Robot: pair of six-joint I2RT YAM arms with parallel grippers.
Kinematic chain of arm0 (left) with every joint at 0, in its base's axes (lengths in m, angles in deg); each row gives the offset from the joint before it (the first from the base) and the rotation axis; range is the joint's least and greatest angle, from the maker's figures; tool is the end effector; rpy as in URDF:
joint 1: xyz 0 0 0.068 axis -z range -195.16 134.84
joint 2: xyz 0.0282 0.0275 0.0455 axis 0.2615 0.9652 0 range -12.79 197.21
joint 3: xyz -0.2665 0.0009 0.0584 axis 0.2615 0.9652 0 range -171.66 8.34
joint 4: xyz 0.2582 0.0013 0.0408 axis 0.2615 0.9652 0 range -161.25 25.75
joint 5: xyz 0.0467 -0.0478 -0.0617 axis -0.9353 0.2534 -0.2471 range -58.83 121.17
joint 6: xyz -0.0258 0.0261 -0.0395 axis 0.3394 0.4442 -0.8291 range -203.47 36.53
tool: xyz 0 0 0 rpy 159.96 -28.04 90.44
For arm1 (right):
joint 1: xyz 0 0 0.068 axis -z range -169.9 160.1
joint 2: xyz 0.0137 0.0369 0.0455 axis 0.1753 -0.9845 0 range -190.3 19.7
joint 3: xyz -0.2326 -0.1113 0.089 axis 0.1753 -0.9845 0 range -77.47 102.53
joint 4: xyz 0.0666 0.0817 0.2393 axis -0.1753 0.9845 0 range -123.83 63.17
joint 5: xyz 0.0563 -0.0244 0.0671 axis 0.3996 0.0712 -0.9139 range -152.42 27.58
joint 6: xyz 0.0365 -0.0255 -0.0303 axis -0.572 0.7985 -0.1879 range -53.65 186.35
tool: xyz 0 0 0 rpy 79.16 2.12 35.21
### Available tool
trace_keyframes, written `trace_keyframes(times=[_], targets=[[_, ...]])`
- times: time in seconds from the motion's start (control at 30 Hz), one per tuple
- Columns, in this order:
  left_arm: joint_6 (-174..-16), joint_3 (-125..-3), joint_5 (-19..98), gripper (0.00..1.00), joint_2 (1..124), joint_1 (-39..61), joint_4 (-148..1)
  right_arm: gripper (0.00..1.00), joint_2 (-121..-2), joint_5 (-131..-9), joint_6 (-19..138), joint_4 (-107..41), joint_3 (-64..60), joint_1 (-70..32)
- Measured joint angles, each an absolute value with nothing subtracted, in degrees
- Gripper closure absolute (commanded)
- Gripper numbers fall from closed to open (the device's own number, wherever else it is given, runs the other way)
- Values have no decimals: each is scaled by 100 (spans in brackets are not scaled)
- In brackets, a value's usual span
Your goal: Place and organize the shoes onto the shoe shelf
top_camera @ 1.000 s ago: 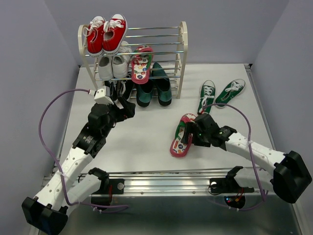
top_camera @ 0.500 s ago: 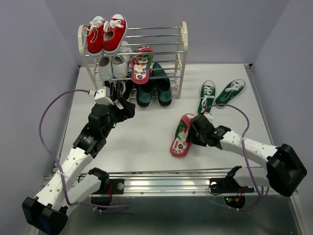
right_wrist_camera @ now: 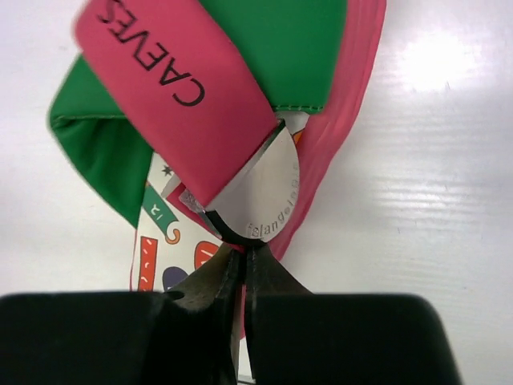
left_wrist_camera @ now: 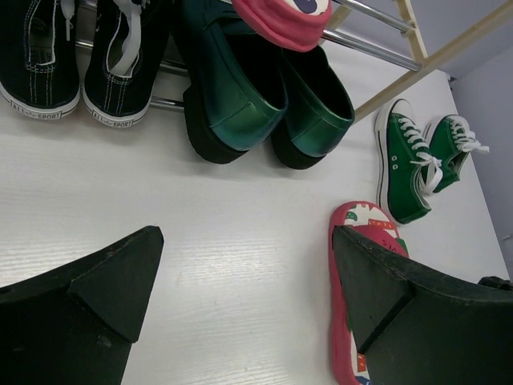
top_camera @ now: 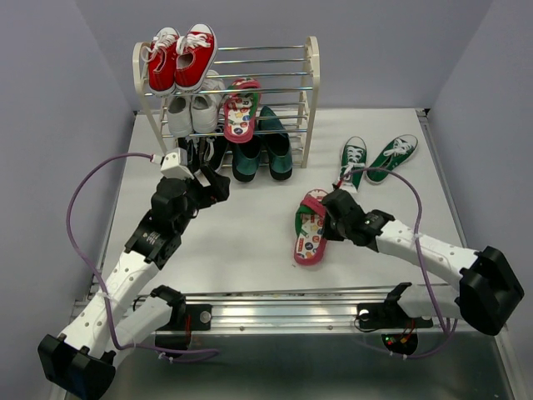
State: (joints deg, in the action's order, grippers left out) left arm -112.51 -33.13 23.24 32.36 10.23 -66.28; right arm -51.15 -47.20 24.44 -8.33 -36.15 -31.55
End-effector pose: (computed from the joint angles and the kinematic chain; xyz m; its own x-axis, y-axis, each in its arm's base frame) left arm 0.1739 -0.0771 0.3284 -0.2651 -0.4065 -0.8744 0.1978 0.8646 -0.4619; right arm 0.1843 0.1514 0.2057 -0.8089 0.1433 -0.5703 0.0155 0.9747 0.2229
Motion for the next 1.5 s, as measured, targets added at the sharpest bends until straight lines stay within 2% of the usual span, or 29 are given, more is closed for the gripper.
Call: trace_keyframes(times=[0.2,0.4,0.6,1.0,1.5], targets=[[-11253,-3313,2246,1,3229,1023,-6628,99,-4636,-4789,3408,-857,-2986,-3289],[-11286,-3313,2136,1,3146,1023,-6626,99,-4647,-4783,4020,-1137,-2236,-3306],[-11316,-3313,2053,1,3115,1023,-6623,99,-5277,-4643,4512,-1371,-1303,-3308],[-11340,-3313,1992,1,3024,1023,-6619,99,-7371,-3533,4800,-1537,1086,-3260],[-11338,-3313,1896,1,3013,1023,-6619,99,-8029,-3336,4772,-1677,1882,-2729]])
